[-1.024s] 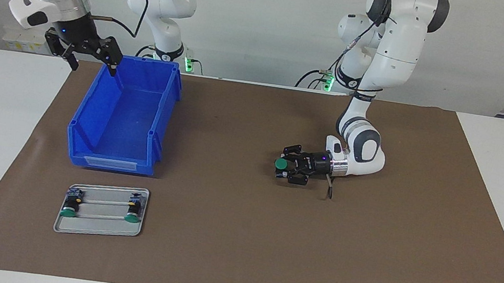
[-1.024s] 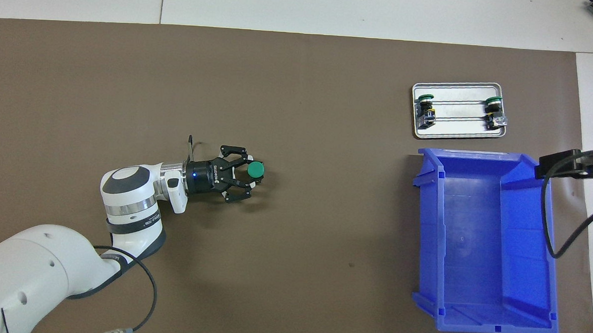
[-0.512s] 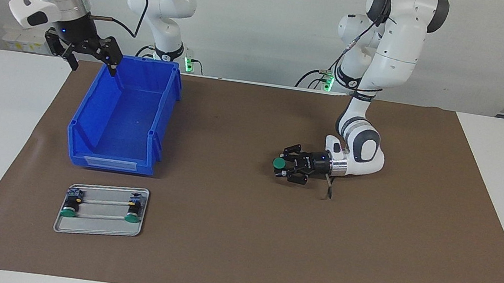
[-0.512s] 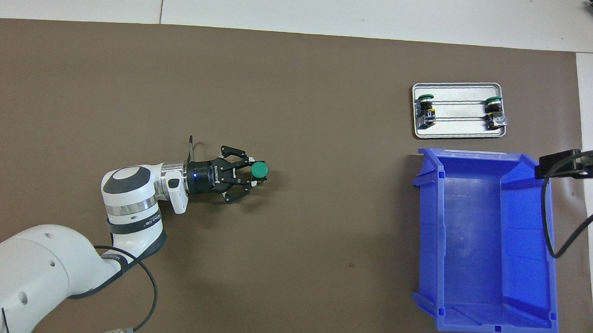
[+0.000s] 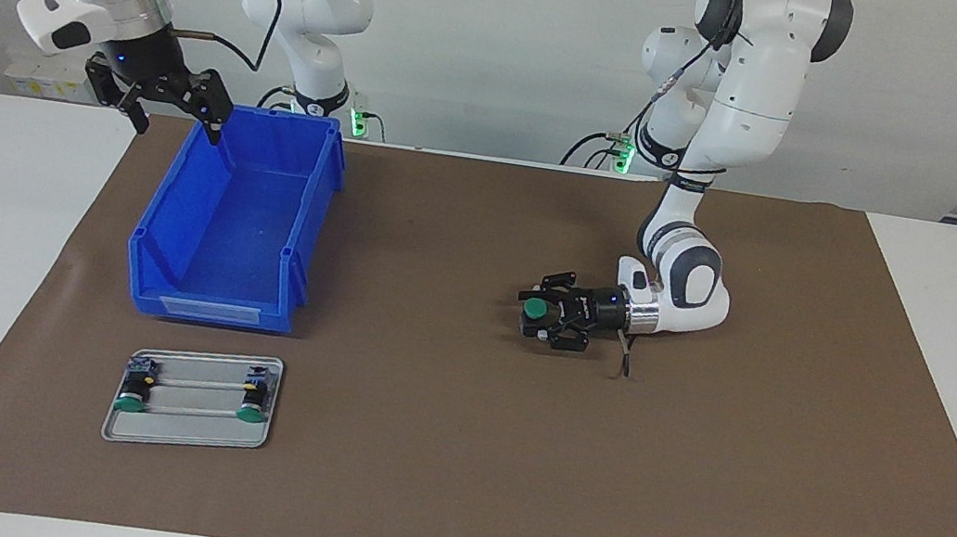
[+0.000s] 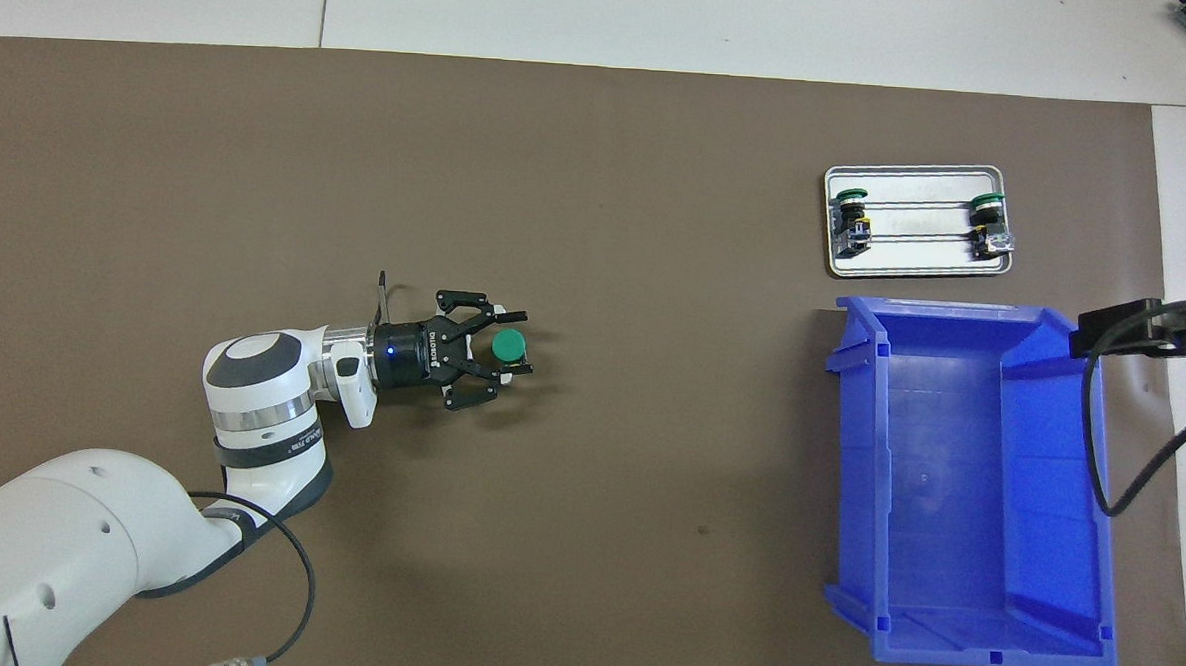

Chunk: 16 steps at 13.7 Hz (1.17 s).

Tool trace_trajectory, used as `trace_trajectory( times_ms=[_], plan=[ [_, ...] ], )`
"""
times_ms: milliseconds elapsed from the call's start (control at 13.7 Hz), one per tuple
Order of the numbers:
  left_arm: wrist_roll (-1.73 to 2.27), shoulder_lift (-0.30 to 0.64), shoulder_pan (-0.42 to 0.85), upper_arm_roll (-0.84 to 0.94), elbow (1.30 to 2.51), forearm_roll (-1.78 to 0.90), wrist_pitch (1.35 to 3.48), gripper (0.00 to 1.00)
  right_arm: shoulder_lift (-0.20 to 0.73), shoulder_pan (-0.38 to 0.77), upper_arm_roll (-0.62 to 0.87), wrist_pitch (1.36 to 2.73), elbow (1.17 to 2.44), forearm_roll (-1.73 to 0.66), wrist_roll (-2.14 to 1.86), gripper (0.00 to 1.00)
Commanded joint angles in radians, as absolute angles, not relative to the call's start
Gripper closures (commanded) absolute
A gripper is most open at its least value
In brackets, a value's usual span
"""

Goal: Place and press button with both arms
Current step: 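Lower the green button onto the table and open the left gripper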

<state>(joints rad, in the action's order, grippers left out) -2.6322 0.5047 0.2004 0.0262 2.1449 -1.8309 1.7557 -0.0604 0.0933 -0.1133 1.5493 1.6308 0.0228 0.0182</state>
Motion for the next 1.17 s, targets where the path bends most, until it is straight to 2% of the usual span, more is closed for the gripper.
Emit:
trace_trajectory(
  times_ms=[0,73,219,293,1097],
  plan=[
    [-2.620,0.509,0.195,0.026,2.148,-1.822,1.738,0.26,-0.084,0.087,-0.109,1.555,1.655,0.011,0.014,0.00],
    [-2.606,0.509,0.196,0.026,2.149,-1.822,1.738,0.16,-0.084,0.087,-0.109,1.555,1.655,0.011,0.014,0.00],
    [-2.594,0.506,0.195,0.026,2.151,-1.822,1.732,0.02,-0.084,0.087,-0.109,1.555,1.655,0.011,0.012,0.00],
    [-2.583,0.506,0.195,0.026,2.151,-1.822,1.723,0.00,-0.084,0.087,-0.109,1.555,1.655,0.011,0.012,0.00],
    [-2.409,0.468,0.180,0.026,2.114,-1.822,1.654,0.00,-0.084,0.087,-0.109,1.555,1.655,0.011,0.014,0.00]
  ],
)
